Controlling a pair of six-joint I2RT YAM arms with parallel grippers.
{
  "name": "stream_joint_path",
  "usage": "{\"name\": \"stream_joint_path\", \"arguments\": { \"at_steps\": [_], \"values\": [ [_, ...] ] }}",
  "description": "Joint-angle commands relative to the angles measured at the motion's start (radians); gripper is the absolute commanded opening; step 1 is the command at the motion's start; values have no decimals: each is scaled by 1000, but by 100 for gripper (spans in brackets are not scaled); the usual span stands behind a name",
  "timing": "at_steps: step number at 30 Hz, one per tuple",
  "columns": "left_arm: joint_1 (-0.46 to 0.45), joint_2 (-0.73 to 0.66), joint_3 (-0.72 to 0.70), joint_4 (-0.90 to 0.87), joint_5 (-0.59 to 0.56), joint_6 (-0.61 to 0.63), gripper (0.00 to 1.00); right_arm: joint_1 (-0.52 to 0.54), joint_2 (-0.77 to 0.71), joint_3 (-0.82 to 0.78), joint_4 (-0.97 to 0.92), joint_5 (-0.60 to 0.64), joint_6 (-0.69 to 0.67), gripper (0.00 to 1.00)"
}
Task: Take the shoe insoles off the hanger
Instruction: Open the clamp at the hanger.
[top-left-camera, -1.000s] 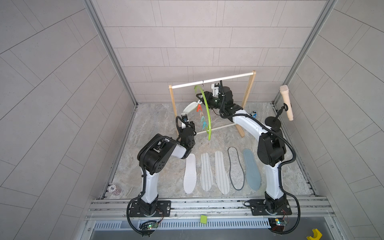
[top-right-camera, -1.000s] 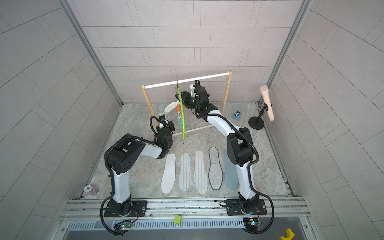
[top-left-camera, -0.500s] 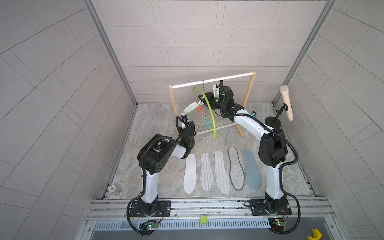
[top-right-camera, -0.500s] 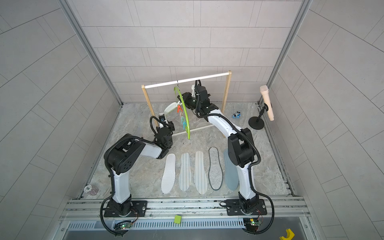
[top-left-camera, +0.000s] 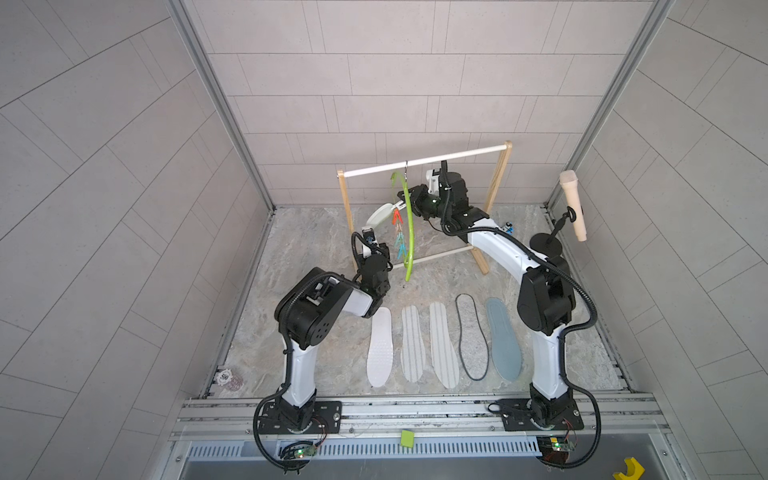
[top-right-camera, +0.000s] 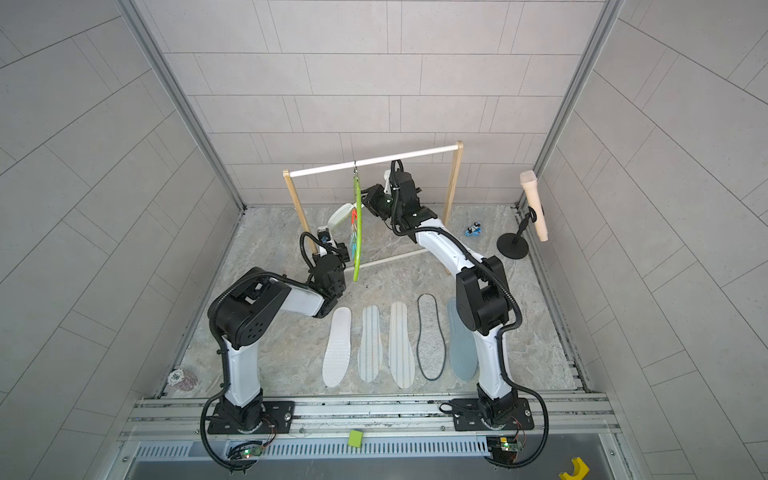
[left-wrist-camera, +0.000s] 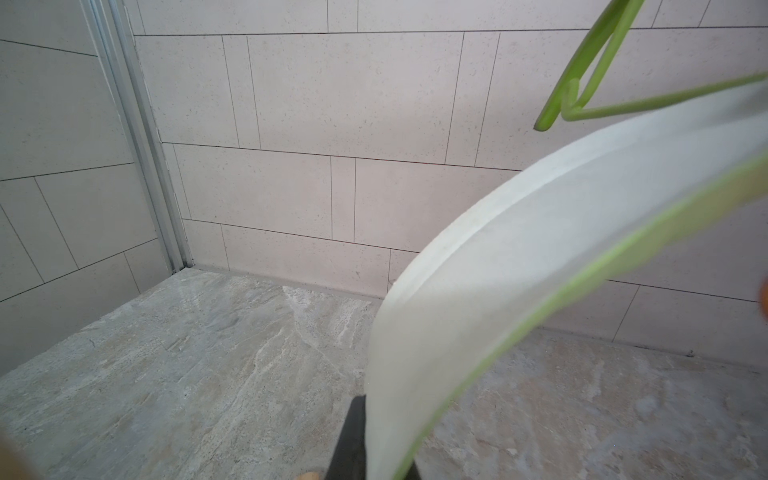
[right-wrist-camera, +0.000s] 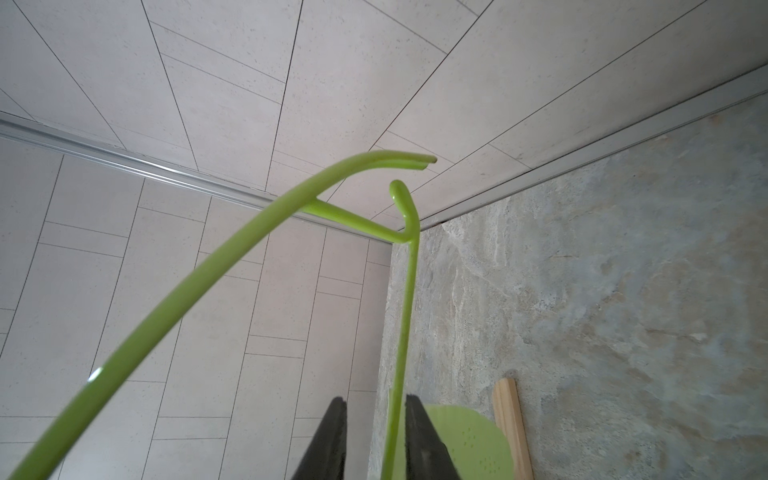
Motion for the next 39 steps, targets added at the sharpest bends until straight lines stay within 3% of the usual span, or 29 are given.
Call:
{"name": "stream_joint_path", "arguments": {
  "at_steps": [1,14,21,30,39],
  "values": [
    [0,-22,-22,26,-34,-38,0,0,-44,32,17,8,16,25],
    [-7,-41,-91,36,-43,-75,0,-5,-36,41,-4,-9,13,26],
    [-19,-62,-100,36,-31,-77,0,-7,-1,105,-59,-59,20,44],
    [-48,-87,-118,36,-36,-96,0,-11,-6,135,-99,-59,10,76],
    [-100,-142,-162,35,-47,-144,0,-35,-71,49,-111,-11,6,81]
  ]
}}
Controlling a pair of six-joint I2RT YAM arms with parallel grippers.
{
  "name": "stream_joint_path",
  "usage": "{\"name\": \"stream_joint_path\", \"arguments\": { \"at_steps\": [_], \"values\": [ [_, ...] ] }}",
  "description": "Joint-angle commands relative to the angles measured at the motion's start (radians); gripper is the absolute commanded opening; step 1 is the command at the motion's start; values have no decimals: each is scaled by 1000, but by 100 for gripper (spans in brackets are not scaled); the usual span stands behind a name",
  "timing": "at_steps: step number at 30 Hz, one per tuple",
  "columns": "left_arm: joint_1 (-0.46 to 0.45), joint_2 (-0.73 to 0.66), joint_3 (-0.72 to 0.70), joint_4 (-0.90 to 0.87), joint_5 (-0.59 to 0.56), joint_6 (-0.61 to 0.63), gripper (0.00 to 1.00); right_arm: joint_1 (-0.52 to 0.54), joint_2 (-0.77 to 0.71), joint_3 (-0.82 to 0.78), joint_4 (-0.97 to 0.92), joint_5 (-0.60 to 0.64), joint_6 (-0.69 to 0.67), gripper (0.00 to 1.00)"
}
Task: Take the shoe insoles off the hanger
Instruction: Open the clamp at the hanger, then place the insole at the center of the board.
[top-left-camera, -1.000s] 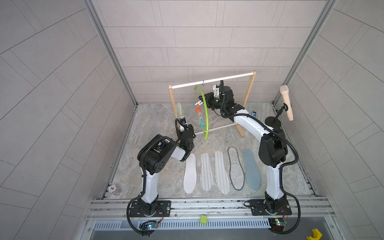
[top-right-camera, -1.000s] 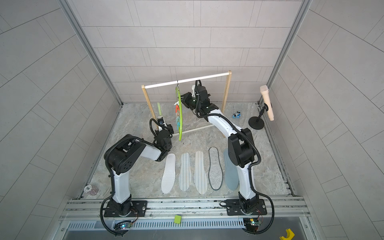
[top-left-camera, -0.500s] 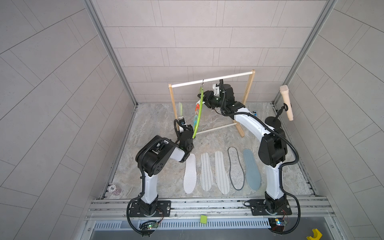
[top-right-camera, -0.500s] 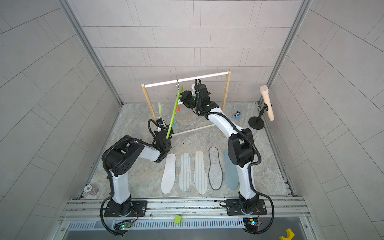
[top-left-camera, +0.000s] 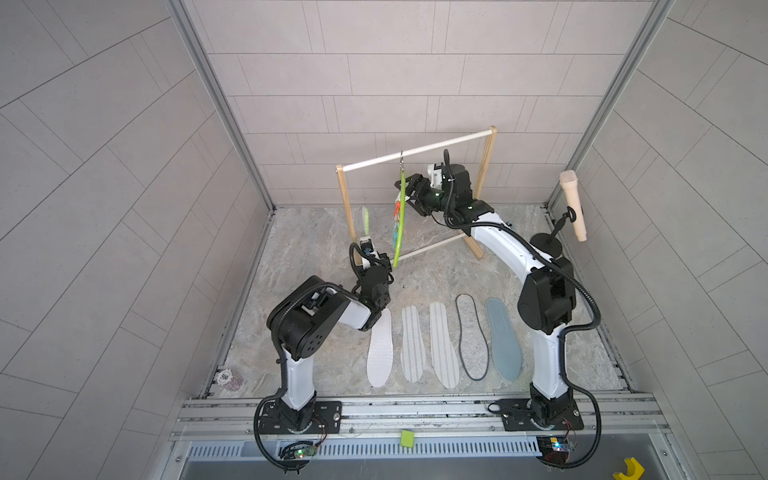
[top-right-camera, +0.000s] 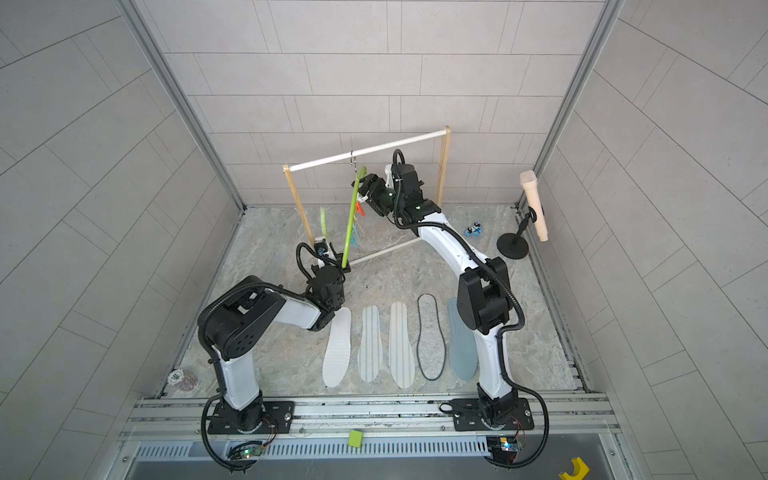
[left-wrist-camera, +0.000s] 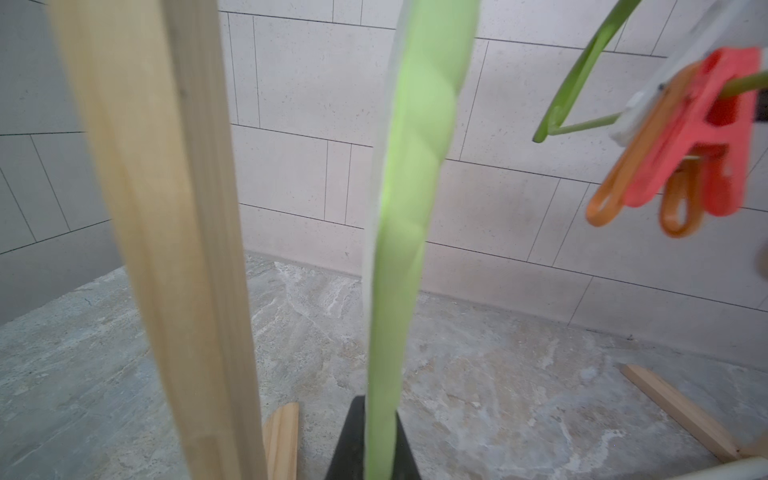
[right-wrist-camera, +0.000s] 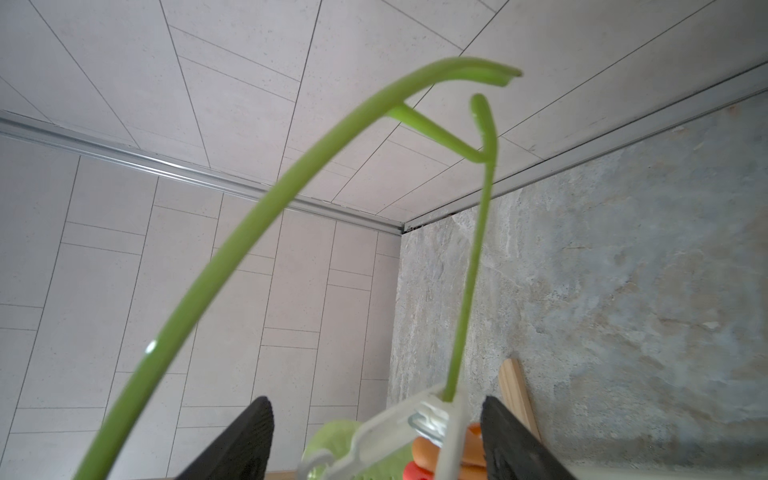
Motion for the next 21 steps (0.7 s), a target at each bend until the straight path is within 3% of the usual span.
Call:
{"name": "stream_joint_path", "arguments": {
  "at_steps": [1,9,14,21],
  "values": [
    [-25,-45,-28,25,-20,-46,0,-12,-78,-47,5,33,-7,81],
    [-91,-113,-82,-31,-6,-96,0,-46,-212,-253,55,70,-6,81],
    [-138,-178,-97,-117,27,-135,0,-76,-288,-348,-25,80,-46,81],
    [-187,-340,-120,-302,67,-214,0,-153,-514,-621,-41,113,-55,81]
  ]
}}
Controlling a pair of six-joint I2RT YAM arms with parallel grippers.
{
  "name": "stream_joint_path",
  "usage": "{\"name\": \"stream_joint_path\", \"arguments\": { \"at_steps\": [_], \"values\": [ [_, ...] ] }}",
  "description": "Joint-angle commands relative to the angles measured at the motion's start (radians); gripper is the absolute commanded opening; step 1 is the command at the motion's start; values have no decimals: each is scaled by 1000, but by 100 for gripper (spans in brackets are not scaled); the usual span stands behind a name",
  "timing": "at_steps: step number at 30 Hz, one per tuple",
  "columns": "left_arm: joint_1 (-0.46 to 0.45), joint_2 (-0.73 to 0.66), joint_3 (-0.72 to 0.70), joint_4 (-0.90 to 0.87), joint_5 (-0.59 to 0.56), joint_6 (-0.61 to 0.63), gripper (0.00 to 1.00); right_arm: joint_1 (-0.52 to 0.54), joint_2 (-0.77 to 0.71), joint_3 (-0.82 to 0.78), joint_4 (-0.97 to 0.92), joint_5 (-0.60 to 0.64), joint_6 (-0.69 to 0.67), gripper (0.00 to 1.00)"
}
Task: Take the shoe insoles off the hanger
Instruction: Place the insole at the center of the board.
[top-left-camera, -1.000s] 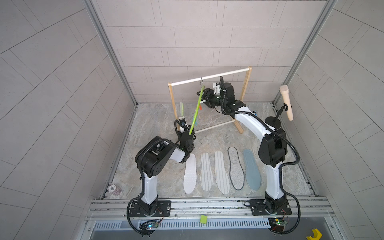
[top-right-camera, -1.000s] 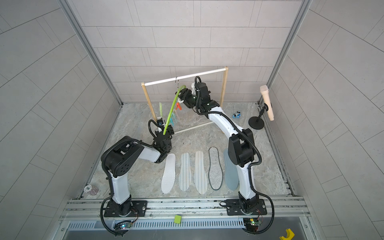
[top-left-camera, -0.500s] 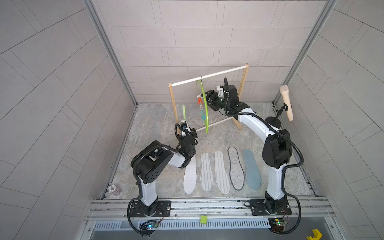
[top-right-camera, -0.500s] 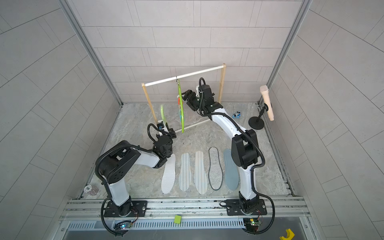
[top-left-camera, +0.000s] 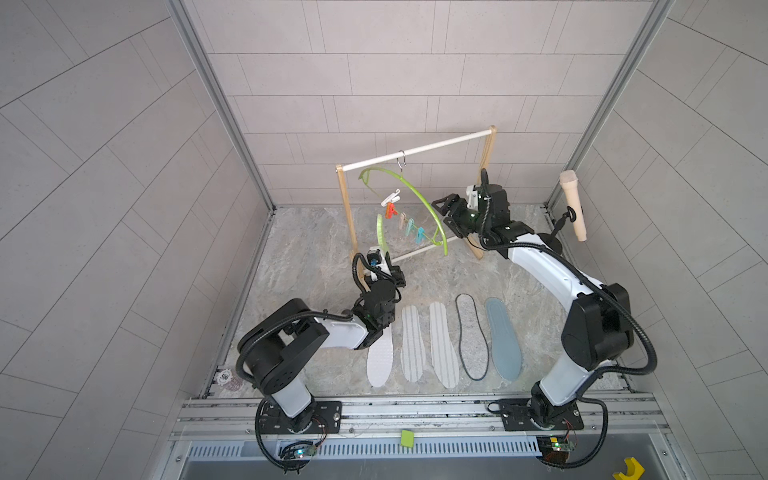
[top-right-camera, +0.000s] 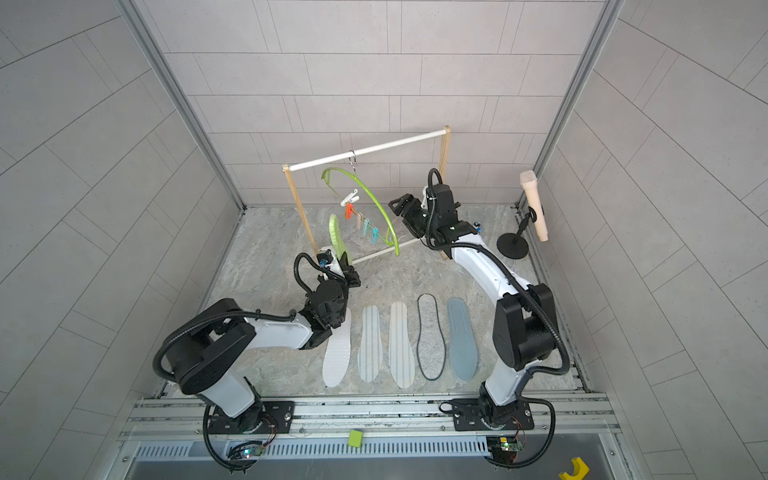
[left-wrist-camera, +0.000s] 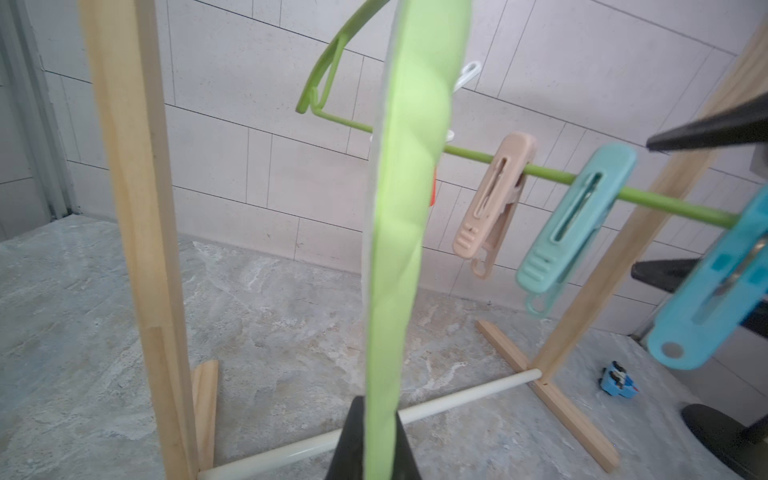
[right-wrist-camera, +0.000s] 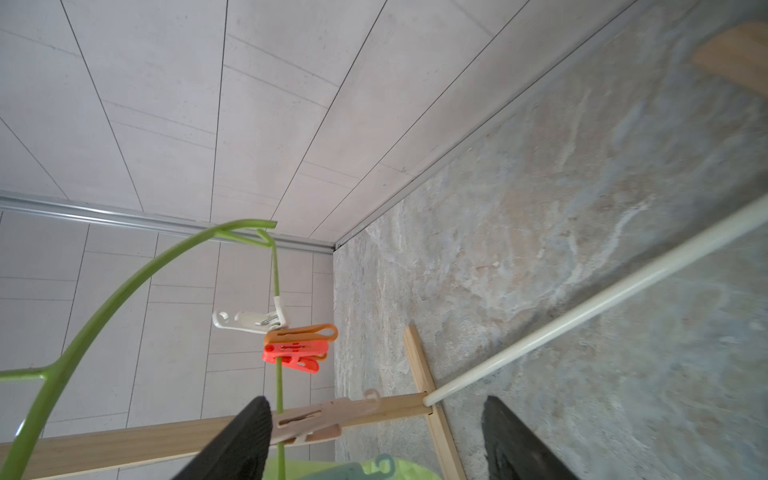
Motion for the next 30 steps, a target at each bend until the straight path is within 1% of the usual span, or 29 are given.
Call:
{"name": "stream_joint_path", "arguments": {
  "at_steps": [1,4,10,12,14,16,19,21,22,24,25,27,30],
  "values": [
    [-18,-101,-22,-140,17,-80,0,-40,-131,-103,-28,29,-19,80],
    [-22,-210,-44,-258,47,-153,0,-78,-265,-183,-111,46,-43,78],
    [-23,-479,-34,-621,151,-306,0,-165,-565,-245,-390,46,-186,74],
    [-22,-569,-16,-723,206,-328,0,-168,-661,-257,-426,43,-243,71],
    [-20,-657,14,-843,268,-361,0,-167,-760,-259,-435,9,-280,70],
    [-19,-722,46,-926,327,-389,0,-165,-820,-243,-442,-42,-291,68],
    [-19,-774,121,-1040,434,-420,0,-151,-852,-186,-459,-126,-297,66],
    [-20,-771,181,-1094,508,-436,0,-118,-846,-136,-455,-174,-287,64],
    [-20,-759,211,-1113,552,-441,0,-85,-834,-109,-451,-184,-283,63],
    [-20,-734,266,-1147,624,-442,0,1,-803,-43,-466,-173,-292,62],
    [-23,-722,294,-1168,645,-441,0,64,-783,-7,-485,-146,-303,62],
    [-28,-704,341,-1226,649,-400,0,185,-738,55,-521,-70,-320,62],
    [-55,-694,400,-1317,551,-298,0,356,-659,128,-525,20,-306,62]
  ]
}}
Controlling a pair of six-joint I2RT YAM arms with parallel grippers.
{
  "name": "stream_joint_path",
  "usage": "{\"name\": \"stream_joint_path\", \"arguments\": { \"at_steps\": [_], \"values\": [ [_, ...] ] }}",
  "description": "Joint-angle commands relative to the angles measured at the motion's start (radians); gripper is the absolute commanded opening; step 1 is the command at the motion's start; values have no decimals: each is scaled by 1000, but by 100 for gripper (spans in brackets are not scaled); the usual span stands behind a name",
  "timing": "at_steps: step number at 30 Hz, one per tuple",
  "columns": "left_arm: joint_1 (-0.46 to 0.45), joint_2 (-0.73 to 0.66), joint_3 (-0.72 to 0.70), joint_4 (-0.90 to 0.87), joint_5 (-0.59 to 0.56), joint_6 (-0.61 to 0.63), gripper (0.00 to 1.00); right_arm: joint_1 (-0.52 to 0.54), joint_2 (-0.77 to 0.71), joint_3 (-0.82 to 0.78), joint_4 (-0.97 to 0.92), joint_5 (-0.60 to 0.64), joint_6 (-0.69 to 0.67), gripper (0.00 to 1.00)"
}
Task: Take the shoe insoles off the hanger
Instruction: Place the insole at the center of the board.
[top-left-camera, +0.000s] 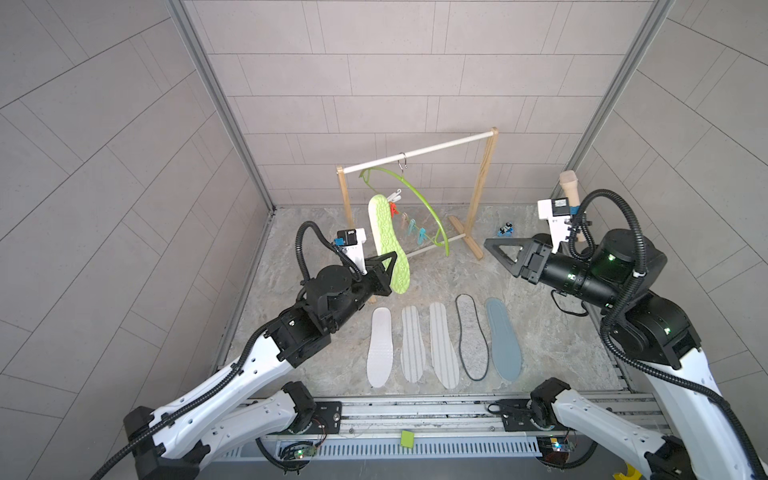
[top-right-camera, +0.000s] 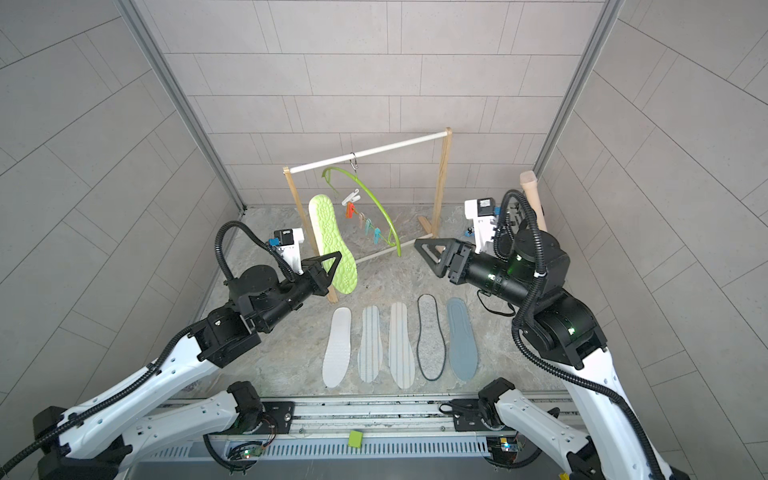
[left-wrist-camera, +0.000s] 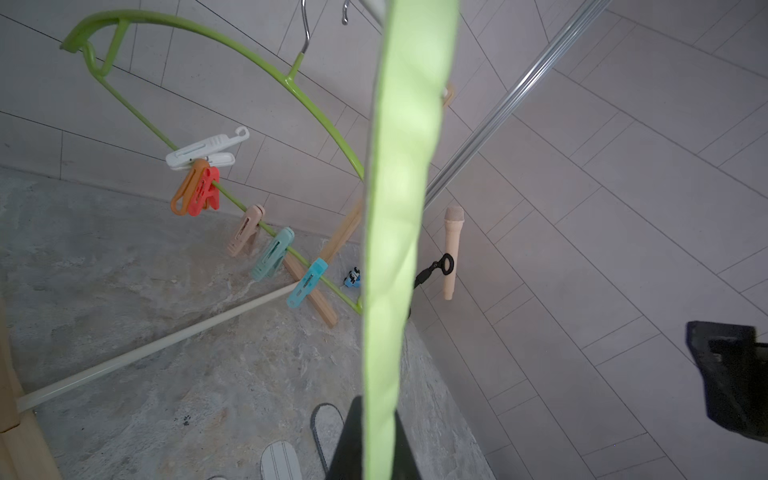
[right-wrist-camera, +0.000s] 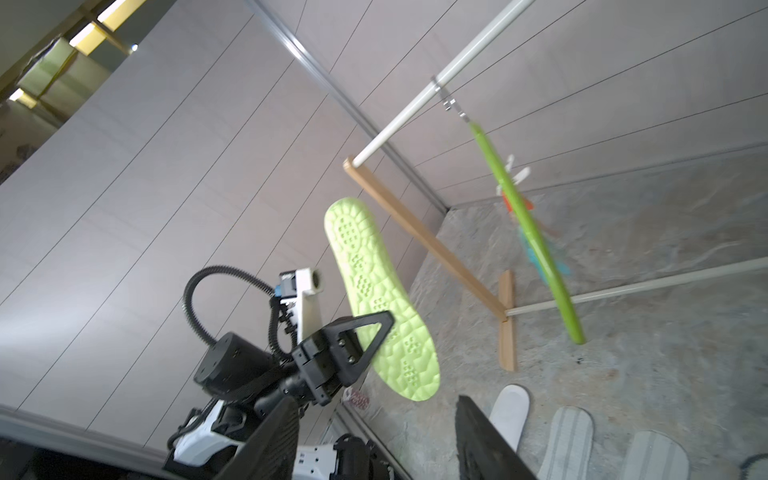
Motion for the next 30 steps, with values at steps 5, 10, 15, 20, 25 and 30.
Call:
{"name": "stream_joint_path", "arguments": {
  "at_steps": [5,10,15,20,25,30],
  "values": [
    [-52,28,107,-184,-162,136,0,348,188,147,-30,313,-48,66],
    [-87,64,131,-179,-212,160,0,392,335,264,-76,402,-77,64],
    [-120,98,139,-157,-246,170,0,393,431,360,-119,421,-108,60],
    [-124,93,124,-115,-273,171,0,392,466,363,-163,484,-112,58],
    [-126,98,129,-112,-263,166,0,386,477,332,-132,487,-106,58],
    [-132,100,132,-109,-248,164,0,386,509,355,-126,442,-100,59]
  ]
}}
